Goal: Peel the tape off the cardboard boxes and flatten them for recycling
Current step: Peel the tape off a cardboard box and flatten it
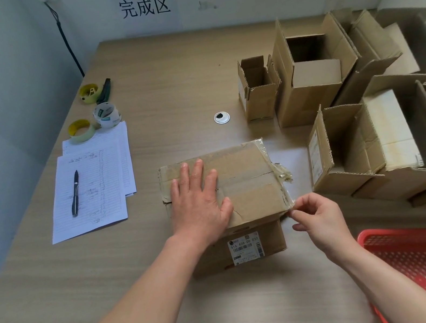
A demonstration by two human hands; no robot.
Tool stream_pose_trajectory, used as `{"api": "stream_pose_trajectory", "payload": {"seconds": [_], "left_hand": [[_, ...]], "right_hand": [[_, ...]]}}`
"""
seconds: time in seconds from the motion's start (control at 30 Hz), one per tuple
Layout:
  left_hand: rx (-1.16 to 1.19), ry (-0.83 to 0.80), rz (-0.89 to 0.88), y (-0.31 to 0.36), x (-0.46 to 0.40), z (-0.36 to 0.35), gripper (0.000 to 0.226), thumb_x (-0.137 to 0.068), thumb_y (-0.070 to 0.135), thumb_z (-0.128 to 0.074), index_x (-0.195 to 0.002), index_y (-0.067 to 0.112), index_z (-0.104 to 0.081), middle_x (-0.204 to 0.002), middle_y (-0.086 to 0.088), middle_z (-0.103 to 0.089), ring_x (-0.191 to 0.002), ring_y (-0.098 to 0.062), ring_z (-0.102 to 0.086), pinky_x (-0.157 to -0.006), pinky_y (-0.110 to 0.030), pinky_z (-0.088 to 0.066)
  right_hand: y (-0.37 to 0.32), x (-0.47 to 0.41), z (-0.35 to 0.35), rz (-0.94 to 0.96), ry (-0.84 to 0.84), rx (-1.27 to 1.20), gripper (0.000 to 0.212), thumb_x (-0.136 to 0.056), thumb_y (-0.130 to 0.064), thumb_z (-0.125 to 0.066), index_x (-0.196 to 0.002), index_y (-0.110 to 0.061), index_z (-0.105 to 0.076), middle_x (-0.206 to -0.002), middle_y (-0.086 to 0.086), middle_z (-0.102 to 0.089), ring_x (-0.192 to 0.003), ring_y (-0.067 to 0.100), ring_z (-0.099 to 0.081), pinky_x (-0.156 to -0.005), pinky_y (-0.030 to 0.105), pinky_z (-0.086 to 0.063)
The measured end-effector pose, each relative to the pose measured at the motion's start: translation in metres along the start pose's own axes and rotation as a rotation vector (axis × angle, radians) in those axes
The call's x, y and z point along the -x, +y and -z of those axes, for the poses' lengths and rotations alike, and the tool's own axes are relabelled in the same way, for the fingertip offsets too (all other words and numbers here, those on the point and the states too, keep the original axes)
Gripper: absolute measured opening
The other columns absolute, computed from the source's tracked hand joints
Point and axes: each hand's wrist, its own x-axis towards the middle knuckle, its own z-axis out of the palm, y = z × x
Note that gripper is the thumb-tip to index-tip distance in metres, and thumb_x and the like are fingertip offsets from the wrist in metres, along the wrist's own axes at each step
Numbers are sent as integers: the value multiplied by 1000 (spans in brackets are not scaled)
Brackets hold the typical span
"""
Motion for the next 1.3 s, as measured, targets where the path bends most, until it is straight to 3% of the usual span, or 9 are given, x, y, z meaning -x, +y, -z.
{"api": "stream_pose_trajectory", "payload": {"seconds": [0.1,0.23,0.37,0.47,0.67,0.9,1.0,1.17,1.3], "left_hand": [[8,-1,0,-1,0,0,68,-96,54,-38,-155,26,-22,-167,-3,3,-153,-29,10,-122,-49,1],[1,-5,-1,-1,0,0,68,-96,54,-36,-156,26,-19,-167,-3,5,-153,-29,12,-123,-49,2],[-5,-8,-5,-1,1,0,69,-96,54,-35,-157,26,-18,-167,-3,6,-153,-29,12,-123,-49,2],[-5,-7,-8,-1,1,0,68,-96,54,-35,-156,26,-18,-167,-3,6,-153,-29,12,-123,-49,2],[-1,-12,-10,-2,1,1,69,-97,54,-34,-157,26,-16,-167,-3,7,-153,-29,13,-123,-49,3],[3,-3,-19,-3,0,0,69,-96,54,-34,-157,26,-17,-167,-4,6,-153,-29,12,-123,-49,3],[-15,-11,-21,-3,3,-2,68,-97,53,-34,-157,26,-16,-167,-3,7,-152,-29,13,-123,-50,2],[-29,-11,-25,-4,4,-5,69,-96,53,-32,-157,26,-15,-167,-3,9,-152,-29,15,-123,-50,3],[-15,-14,-33,-5,4,-6,70,-97,53,-35,-158,26,-15,-167,-3,9,-152,-29,15,-123,-50,3]], "right_hand": [[0,0,0,8,64,17,17,-85,8,-67,-77,-7,-67,-76,12,-71,-74,25,-68,-63,34,-56],[-7,0,2,-64,87,-50,18,-83,13,-62,-82,-5,-65,-76,17,-67,-67,24,-65,-66,40,-55],[-8,-2,2,-169,25,-55,23,-85,5,-67,-98,-14,-66,-90,12,-70,-83,25,-70,-68,39,-58],[-7,-2,3,-203,21,-20,6,-87,0,-69,-89,-6,-71,-84,14,-75,-82,26,-74,-70,41,-59],[-16,3,0,-215,-11,33,14,-92,-2,-62,-79,0,-68,-83,17,-75,-80,27,-74,-63,37,-56],[-46,-2,12,-559,-146,-472,18,-90,-11,-43,-75,-8,-53,-71,12,-64,-65,25,-63,-66,40,-52],[-54,-9,19,-447,-93,-615,18,-92,-15,-43,-75,-13,-51,-65,4,-56,-59,19,-57,-64,36,-50],[-44,-11,16,22,111,-65,15,-83,2,-68,-89,-11,-64,-85,6,-67,-83,20,-65,-67,37,-54],[-40,-9,5,136,99,-115,34,-78,13,-71,-95,-14,-58,-109,7,-67,-104,18,-68,-86,40,-56]]}}
